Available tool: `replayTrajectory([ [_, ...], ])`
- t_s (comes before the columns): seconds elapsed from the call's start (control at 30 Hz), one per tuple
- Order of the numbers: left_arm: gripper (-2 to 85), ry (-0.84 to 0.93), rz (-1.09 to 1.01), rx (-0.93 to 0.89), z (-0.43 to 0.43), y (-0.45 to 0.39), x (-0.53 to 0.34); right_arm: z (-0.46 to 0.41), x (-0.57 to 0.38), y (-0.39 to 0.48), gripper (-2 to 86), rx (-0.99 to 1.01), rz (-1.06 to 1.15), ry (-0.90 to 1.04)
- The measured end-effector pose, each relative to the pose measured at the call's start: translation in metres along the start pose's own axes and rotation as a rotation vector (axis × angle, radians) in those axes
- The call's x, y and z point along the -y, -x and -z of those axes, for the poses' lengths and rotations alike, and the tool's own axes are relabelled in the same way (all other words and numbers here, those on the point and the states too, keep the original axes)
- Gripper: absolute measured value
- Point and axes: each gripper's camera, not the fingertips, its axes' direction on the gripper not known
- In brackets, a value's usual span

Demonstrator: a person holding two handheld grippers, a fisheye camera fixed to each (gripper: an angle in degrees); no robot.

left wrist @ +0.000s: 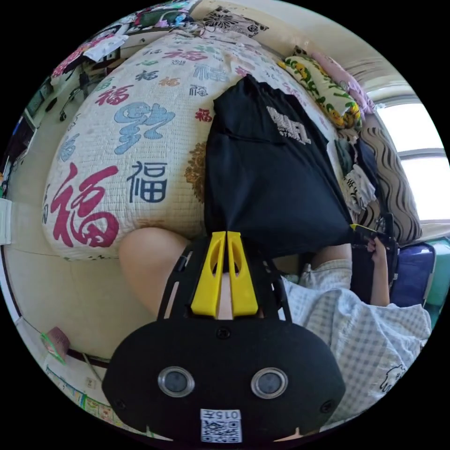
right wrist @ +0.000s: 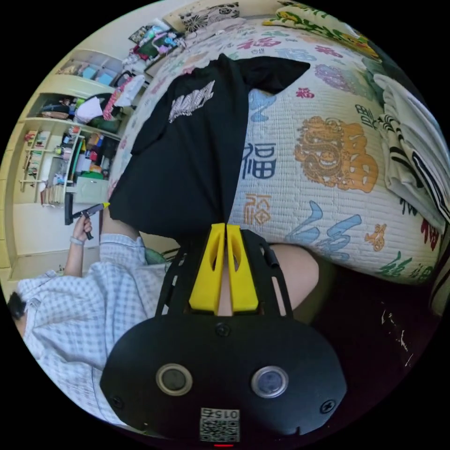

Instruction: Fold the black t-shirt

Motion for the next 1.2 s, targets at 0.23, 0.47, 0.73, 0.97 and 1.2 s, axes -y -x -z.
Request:
replayTrajectory([
  [0.23,2.5,0.103,0.021,0.051,-0.029,-0.019,0.023,-0.019,0.028,-0.006,-0.4,-0.14,-0.037,0.148],
  [0.47,7.9,-0.191,-0.138,0.083,0.01,-0.072,0.09,0.035,0.046,-0.006,-0.3,-0.015,-0.027,-0.042],
  [0.73,10.3,-0.099,-0.383,0.179,-0.086,-0.184,0.231,0.051,0.092,0.011,-0.5,0.151,0.063,-0.045],
  [0.97,2.1,-0.037,-0.364,0.098,-0.113,-0.172,0.274,0.08,0.098,-0.017,-0.6,0.217,-0.008,-0.023],
  [1.2,-0.3,-0.452,-0.162,0.278,0.045,-0.063,0.298,0.119,0.109,-0.041,-0.6,0.277,-0.063,-0.024],
])
